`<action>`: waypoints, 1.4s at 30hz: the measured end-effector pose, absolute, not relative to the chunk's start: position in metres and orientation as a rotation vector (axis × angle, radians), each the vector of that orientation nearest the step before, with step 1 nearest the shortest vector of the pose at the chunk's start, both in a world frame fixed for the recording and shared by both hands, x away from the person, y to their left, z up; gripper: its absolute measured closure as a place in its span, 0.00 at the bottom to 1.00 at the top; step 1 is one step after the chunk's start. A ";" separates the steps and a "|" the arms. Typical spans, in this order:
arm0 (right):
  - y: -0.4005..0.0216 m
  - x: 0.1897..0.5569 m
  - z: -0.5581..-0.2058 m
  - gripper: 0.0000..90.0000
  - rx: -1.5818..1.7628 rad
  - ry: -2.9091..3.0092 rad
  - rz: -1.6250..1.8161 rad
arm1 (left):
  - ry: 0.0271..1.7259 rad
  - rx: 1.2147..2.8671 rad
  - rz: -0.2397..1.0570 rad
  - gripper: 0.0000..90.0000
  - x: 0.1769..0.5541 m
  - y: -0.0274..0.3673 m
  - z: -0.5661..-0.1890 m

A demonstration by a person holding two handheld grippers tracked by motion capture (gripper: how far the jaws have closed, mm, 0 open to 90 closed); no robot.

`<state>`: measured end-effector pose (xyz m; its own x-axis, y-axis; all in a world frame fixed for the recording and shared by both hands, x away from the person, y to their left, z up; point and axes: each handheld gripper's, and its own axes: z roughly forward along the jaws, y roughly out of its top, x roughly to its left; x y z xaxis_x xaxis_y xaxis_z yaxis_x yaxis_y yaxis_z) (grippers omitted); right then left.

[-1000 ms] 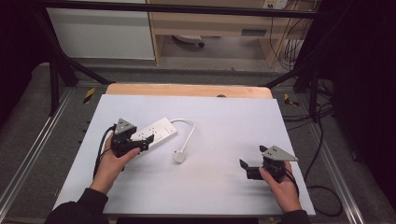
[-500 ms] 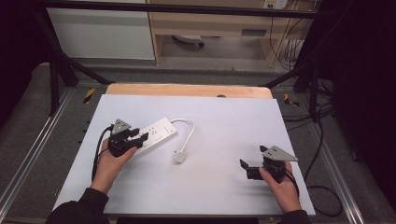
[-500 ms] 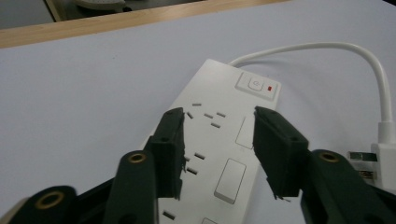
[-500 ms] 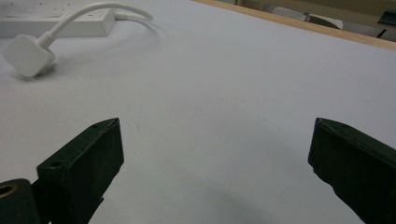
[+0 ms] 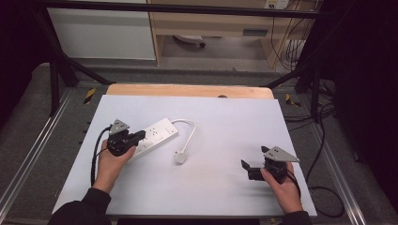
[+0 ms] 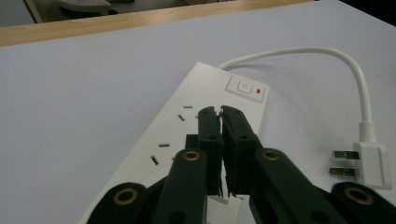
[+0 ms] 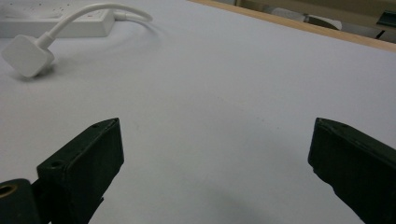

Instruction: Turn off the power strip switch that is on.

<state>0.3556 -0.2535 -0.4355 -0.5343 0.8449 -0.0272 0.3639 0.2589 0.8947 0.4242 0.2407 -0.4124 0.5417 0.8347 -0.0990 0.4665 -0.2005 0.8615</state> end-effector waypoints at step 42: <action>-0.254 0.355 -0.435 0.04 1.094 2.019 1.224 | 1.085 1.996 0.455 1.00 0.424 0.238 -0.428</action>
<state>0.3552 -0.2540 -0.4353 -0.5297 0.8476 -0.0306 0.3647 0.2602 0.8940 0.4243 0.2380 -0.4278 0.5668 0.8217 -0.0597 0.5332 -0.3107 0.7869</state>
